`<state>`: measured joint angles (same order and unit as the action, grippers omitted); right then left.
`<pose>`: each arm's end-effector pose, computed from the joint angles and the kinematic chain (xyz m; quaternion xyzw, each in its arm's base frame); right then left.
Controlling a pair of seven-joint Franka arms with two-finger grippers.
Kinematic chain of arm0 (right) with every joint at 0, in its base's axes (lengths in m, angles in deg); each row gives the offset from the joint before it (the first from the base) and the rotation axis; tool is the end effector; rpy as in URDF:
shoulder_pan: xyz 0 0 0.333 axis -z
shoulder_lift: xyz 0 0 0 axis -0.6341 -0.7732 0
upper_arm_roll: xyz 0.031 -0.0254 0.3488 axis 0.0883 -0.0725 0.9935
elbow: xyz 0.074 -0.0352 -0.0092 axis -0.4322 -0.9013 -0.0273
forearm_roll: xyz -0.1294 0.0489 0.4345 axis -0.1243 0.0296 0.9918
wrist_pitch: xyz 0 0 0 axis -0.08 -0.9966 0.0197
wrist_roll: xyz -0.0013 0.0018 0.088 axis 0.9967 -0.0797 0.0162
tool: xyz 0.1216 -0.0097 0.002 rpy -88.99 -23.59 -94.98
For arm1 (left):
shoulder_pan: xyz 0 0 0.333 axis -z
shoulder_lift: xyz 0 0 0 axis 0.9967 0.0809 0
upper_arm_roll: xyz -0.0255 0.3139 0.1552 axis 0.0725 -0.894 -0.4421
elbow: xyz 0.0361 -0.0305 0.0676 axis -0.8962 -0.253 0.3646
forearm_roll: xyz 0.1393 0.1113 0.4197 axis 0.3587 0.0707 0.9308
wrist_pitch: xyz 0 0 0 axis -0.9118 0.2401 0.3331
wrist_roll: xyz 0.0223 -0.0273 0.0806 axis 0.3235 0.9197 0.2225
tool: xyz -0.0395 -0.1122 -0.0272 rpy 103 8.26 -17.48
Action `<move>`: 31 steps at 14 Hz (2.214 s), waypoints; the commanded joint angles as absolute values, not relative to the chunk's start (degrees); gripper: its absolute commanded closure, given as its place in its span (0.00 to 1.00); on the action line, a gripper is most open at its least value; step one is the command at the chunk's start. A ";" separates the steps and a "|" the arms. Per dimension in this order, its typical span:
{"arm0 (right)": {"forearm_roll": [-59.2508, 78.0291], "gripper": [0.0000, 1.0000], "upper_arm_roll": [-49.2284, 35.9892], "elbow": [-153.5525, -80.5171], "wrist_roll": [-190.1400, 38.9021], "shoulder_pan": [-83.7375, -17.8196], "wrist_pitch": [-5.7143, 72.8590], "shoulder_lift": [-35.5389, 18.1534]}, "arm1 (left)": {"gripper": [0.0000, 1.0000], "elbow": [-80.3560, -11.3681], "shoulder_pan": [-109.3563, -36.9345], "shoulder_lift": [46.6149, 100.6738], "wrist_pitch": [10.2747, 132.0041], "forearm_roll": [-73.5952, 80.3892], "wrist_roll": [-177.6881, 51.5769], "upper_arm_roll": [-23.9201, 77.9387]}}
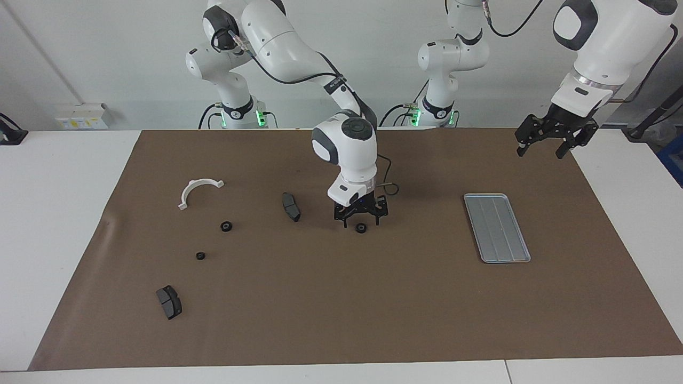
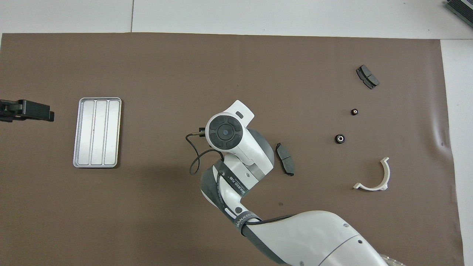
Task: Place bearing gear from tray to pile
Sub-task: 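Grasp the third black bearing at mid-table with the right gripper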
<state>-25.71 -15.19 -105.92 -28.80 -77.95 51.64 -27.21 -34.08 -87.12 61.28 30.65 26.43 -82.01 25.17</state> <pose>0.6214 0.4729 0.2748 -0.9960 -0.0151 -0.0853 0.0205 0.6151 0.0018 0.6136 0.9992 -0.0236 0.0257 0.0176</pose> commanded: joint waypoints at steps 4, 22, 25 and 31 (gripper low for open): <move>-27.09 0.20 -15.05 -108.55 -28.77 -77.94 53.96 -27.10 | 0.00 -37.21 -87.29 58.93 30.94 26.51 -81.22 24.42; -25.77 1.00 -15.05 -107.41 -27.02 -78.82 53.26 -26.75 | 0.00 -37.21 -86.77 58.93 30.93 26.51 -81.22 24.60; -25.77 1.00 -15.05 -106.45 -27.01 -78.47 51.86 -26.66 | 0.00 -37.21 -86.68 58.93 30.93 26.51 -81.22 24.60; -25.86 1.00 -15.14 -108.20 -28.33 -72.07 45.63 -18.68 | 0.00 -37.21 -86.68 58.93 30.93 26.51 -81.22 24.60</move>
